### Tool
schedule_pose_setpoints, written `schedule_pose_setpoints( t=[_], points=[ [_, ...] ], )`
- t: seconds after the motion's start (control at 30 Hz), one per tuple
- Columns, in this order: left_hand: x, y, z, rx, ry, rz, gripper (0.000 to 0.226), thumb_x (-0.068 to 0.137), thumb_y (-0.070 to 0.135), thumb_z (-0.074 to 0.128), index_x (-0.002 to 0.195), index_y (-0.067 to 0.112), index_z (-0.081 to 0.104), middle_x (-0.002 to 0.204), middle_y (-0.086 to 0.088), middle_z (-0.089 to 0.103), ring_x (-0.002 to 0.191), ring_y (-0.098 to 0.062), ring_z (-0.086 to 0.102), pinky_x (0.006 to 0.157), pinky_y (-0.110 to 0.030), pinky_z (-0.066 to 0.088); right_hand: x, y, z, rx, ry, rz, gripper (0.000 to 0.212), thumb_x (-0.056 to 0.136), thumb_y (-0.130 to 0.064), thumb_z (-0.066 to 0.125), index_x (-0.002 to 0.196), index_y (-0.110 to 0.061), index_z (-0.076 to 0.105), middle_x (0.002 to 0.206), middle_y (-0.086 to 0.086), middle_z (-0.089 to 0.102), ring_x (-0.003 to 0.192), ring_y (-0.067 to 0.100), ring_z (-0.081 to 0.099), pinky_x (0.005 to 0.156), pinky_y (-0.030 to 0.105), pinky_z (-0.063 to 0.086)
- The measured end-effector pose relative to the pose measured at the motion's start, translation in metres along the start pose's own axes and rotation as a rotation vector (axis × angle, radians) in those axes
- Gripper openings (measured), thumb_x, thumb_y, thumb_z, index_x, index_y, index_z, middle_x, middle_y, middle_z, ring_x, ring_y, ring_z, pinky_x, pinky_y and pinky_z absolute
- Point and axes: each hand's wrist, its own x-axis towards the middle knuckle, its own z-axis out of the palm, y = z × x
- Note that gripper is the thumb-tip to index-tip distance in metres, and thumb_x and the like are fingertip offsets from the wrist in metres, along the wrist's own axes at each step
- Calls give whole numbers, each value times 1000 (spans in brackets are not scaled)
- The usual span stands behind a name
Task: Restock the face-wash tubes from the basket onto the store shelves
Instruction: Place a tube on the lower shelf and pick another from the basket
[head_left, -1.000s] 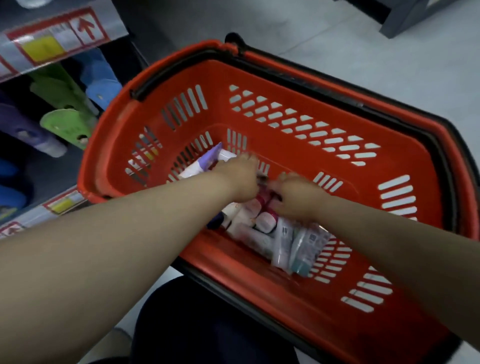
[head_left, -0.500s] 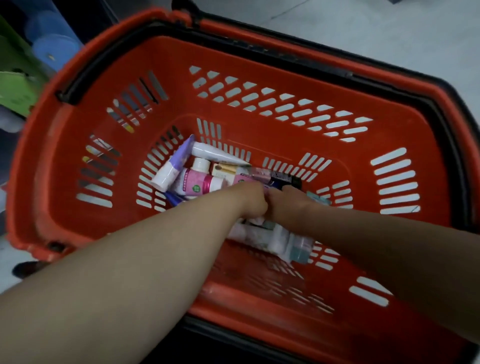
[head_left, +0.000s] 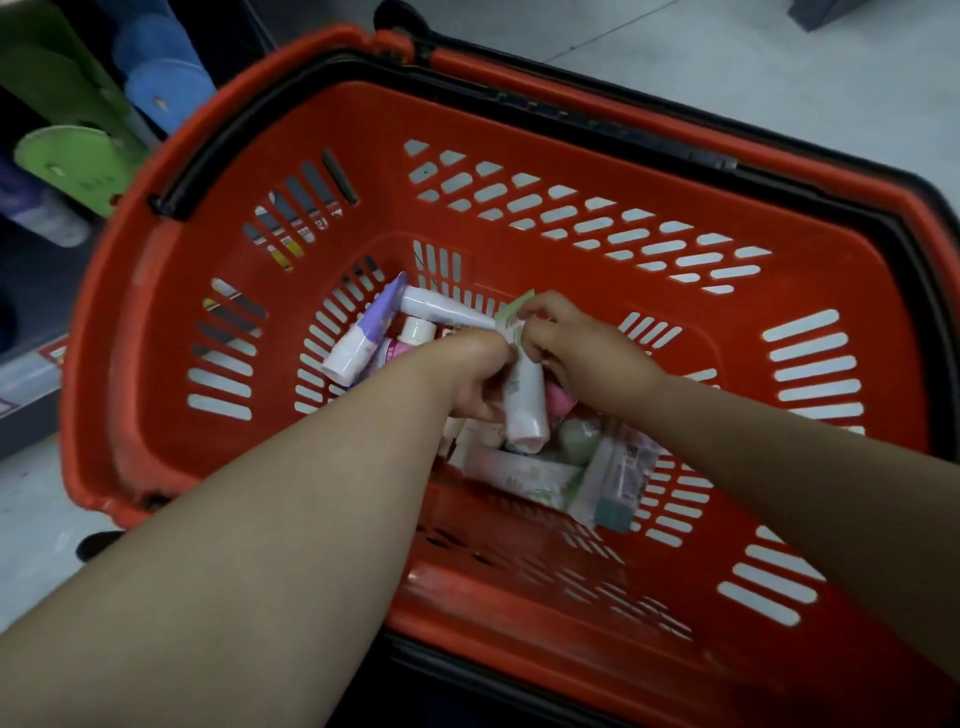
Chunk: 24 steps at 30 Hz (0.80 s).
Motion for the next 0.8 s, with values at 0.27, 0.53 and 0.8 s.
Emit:
schedule_pose_setpoints(
  t=[0.27, 0.53, 0.8],
  points=[
    [-7, 4, -3, -41, 29, 4, 16, 96, 9, 52, 112, 10, 53, 85, -5, 59, 76, -17, 57, 81, -43, 49, 8, -11, 9, 699, 103, 485, 16, 93, -15, 58, 108, -15, 53, 106, 0, 63, 92, 12, 61, 80, 28, 54],
    [-18, 19, -9, -28, 87, 41, 24, 97, 12, 51, 120, 9, 53, 89, -4, 61, 90, -22, 60, 89, -46, 51, 10, -21, -1, 968, -33, 593, 25, 94, -16, 56, 119, -12, 58, 116, 11, 66, 106, 25, 64, 94, 45, 52],
    [-68, 26, -40, 113, 93, 204, 23, 98, 20, 50, 120, 13, 55, 105, -3, 64, 94, -18, 61, 81, -36, 53, 14, -66, -27, 1134, -42, 533, 26, 96, -11, 51, 120, -8, 60, 117, 16, 66, 113, 32, 62, 101, 49, 47]
  ],
)
